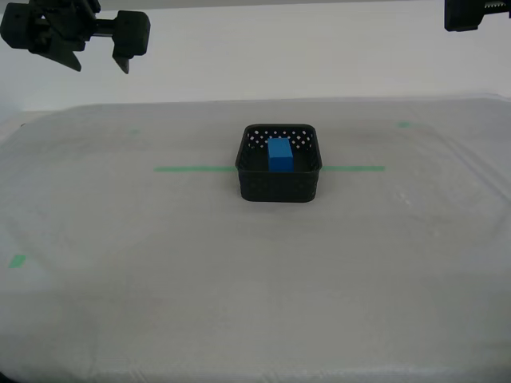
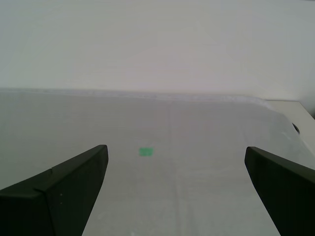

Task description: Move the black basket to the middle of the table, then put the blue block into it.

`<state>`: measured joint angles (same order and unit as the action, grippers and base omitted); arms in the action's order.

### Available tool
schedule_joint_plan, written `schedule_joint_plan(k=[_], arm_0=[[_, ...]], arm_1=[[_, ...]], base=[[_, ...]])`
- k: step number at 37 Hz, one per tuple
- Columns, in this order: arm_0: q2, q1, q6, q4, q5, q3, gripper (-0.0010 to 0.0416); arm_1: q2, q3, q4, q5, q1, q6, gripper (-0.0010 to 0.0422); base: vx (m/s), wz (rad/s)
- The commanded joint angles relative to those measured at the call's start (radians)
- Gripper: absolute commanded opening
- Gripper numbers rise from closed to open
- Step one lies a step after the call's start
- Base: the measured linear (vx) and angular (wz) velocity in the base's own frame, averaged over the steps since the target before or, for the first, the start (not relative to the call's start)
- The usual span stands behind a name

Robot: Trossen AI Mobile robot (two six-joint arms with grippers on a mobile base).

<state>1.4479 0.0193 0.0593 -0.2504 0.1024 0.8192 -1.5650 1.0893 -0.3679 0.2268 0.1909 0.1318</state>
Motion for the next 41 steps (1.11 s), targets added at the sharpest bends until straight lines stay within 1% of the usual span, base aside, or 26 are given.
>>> schedule_joint_plan(k=[1, 41], arm_0=[[0.0, -0.001, 0.001, -0.003, 0.0, 0.001, 0.039], [0.0, -0.001, 0.001, -0.003, 0.0, 0.001, 0.0389]], arm_1=[[0.0, 0.0, 0.0, 0.0, 0.0, -0.002, 0.0357], [0.0, 0.0, 0.0, 0.0, 0.0, -0.002, 0.0357]], base=[[0.0, 0.0], [0.0, 0.0]])
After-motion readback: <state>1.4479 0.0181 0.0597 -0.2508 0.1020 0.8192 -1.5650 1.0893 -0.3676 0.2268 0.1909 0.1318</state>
